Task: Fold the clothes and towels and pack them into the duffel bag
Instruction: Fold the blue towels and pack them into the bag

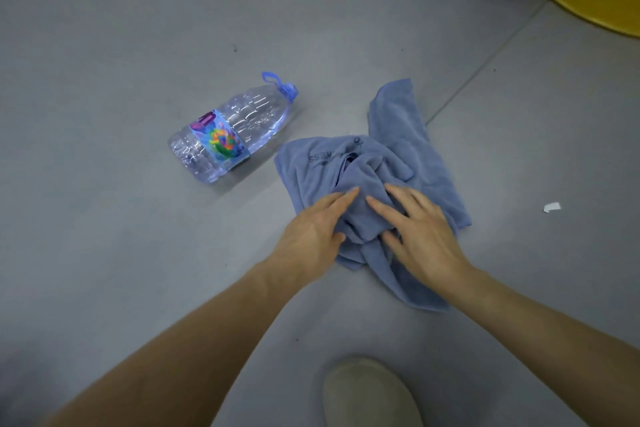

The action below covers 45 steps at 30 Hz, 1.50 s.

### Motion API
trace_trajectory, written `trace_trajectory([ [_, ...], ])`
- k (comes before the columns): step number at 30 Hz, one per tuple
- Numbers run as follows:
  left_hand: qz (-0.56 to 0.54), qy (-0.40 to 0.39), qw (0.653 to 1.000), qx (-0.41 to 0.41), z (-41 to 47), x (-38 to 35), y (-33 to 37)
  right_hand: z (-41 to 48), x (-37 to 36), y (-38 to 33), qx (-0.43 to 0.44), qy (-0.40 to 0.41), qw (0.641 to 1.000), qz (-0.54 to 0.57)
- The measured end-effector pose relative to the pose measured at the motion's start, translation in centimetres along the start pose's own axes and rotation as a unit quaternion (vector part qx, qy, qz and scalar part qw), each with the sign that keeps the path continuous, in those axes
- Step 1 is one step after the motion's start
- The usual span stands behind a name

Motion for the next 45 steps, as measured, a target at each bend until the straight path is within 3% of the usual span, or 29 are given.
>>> trace_trajectory([
  [4,-0.016,0.051,0.999,0.009,-2.6,3.0,0.0,2.0,3.6,-1.8,0.012,0.059,0.998,0.028],
  [8,-0.067,0.158,0.984,0.048,-8.1,10.4,0.0,4.7,9.3,-9.1,0.043,0.101,0.964,0.242],
  [15,-0.199,0.349,0.907,0.127,-25.0,25.4,1.1,8.9,18.6,-27.7,0.144,0.047,0.905,0.398],
  [23,-0.290,0.527,0.782,0.161,-44.1,32.4,1.2,9.7,25.9,-47.0,0.239,-0.071,0.878,0.409],
  [28,-0.355,0.554,0.729,0.187,-51.5,31.6,-1.2,7.6,24.9,-55.1,0.236,-0.102,0.914,0.314],
  [32,-0.366,0.551,0.723,0.199,-54.3,32.1,-2.7,4.4,24.4,-58.2,0.216,-0.017,0.948,0.232],
  [37,-0.358,0.545,0.733,0.194,-56.4,32.9,-3.6,1.9,23.7,-60.5,0.206,-0.072,0.900,0.378],
  [39,-0.361,0.536,0.741,0.181,-56.8,33.2,-3.6,1.6,23.6,-60.7,0.216,-0.048,0.898,0.381],
  [42,-0.325,0.540,0.753,0.187,-57.0,33.3,-4.0,1.5,23.9,-61.4,0.286,0.003,0.909,0.302],
  [45,-0.262,0.565,0.758,0.194,-57.2,33.6,-4.1,1.1,24.4,-62.6,0.369,0.050,0.899,0.233],
])
Point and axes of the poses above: each hand's wrist, its own z-axis towards the middle knuckle, its own x-axis out of the back of the hand, y = z × x, the point moved 6 cm from there along z, towards the middle knuckle, and after that the axes turned 8 degrees about x, right-handed, at the moved point
